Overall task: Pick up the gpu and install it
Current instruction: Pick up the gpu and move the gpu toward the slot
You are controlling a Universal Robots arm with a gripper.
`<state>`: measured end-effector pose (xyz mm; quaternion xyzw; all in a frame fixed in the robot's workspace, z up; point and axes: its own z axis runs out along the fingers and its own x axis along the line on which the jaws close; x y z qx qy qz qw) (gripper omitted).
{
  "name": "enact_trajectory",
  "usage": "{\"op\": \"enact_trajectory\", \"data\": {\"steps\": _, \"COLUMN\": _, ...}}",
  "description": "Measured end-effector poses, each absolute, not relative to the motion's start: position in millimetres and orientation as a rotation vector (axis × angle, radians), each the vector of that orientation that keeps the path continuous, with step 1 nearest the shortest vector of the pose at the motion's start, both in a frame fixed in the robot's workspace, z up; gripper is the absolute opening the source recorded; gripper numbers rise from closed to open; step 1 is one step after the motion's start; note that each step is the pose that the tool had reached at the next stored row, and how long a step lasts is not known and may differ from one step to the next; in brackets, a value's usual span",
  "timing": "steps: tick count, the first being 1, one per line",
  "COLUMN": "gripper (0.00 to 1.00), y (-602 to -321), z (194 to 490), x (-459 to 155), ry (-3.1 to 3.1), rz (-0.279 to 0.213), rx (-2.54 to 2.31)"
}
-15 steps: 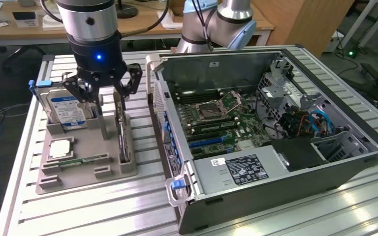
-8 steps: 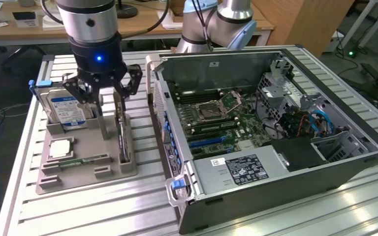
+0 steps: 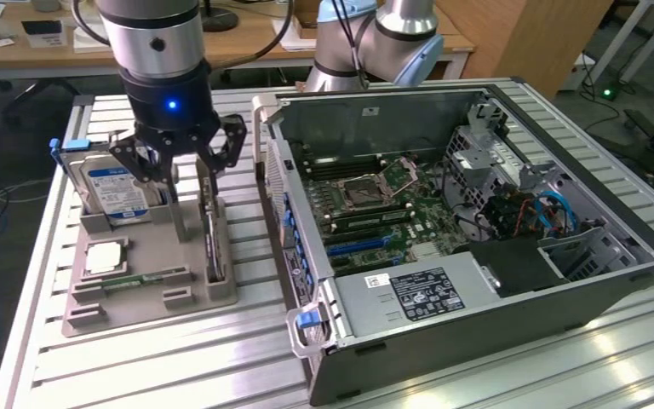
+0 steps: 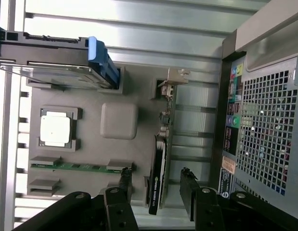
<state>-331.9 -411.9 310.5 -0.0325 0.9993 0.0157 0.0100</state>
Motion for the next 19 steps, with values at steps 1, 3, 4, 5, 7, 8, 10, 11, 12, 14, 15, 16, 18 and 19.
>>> {"op": "enact_trajectory", "data": {"steps": 1, "gripper": 0.53, "y": -412.3, "z": 310.0, "x": -331.9, "ry": 3.120, "rz": 0.049, "rx": -0.101}}
{"op": "enact_trajectory", "data": {"steps": 3, "gripper": 0.53, "y": -413.7, "z": 308.9, "x": -331.9, "ry": 3.118, "rz": 0.049, "rx": -0.101}}
{"op": "enact_trajectory", "data": {"steps": 4, "gripper": 0.53, "y": -414.2, "z": 308.4, "x": -331.9, "ry": 3.117, "rz": 0.049, "rx": -0.101}}
{"op": "enact_trajectory", "data": {"steps": 5, "gripper": 0.53, "y": -414.8, "z": 308.0, "x": -331.9, "ry": 3.117, "rz": 0.049, "rx": -0.101}}
{"op": "enact_trajectory", "data": {"steps": 7, "gripper": 0.53, "y": -416.6, "z": 307.3, "x": -331.9, "ry": 3.115, "rz": 0.049, "rx": -0.101}}
{"op": "enact_trajectory", "data": {"steps": 8, "gripper": 0.53, "y": -417.4, "z": 306.9, "x": -331.9, "ry": 3.114, "rz": 0.049, "rx": -0.101}}
{"op": "enact_trajectory", "data": {"steps": 10, "gripper": 0.55, "y": -418.3, "z": 306.0, "x": -332.0, "ry": 3.112, "rz": 0.049, "rx": -0.101}}
{"op": "enact_trajectory", "data": {"steps": 11, "gripper": 0.60, "y": -418.5, "z": 305.6, "x": -332.0, "ry": 3.111, "rz": 0.048, "rx": -0.101}}
{"op": "enact_trajectory", "data": {"steps": 12, "gripper": 0.60, "y": -418.7, "z": 305.5, "x": -332.0, "ry": 3.110, "rz": 0.047, "rx": -0.101}}
{"op": "enact_trajectory", "data": {"steps": 14, "gripper": 0.66, "y": -419.0, "z": 305.3, "x": -331.5, "ry": 3.111, "rz": 0.045, "rx": -0.101}}
{"op": "enact_trajectory", "data": {"steps": 15, "gripper": 0.66, "y": -419.4, "z": 305.2, "x": -331.1, "ry": 3.111, "rz": 0.045, "rx": -0.101}}
{"op": "enact_trajectory", "data": {"steps": 16, "gripper": 0.66, "y": -419.7, "z": 304.6, "x": -330.6, "ry": 3.111, "rz": 0.045, "rx": -0.100}}
{"op": "enact_trajectory", "data": {"steps": 18, "gripper": 0.66, "y": -419.8, "z": 303.2, "x": -328.8, "ry": 3.111, "rz": 0.045, "rx": -0.095}}
{"op": "enact_trajectory", "data": {"steps": 19, "gripper": 0.66, "y": -419.8, "z": 302.6, "x": -327.2, "ry": 3.111, "rz": 0.045, "rx": -0.093}}
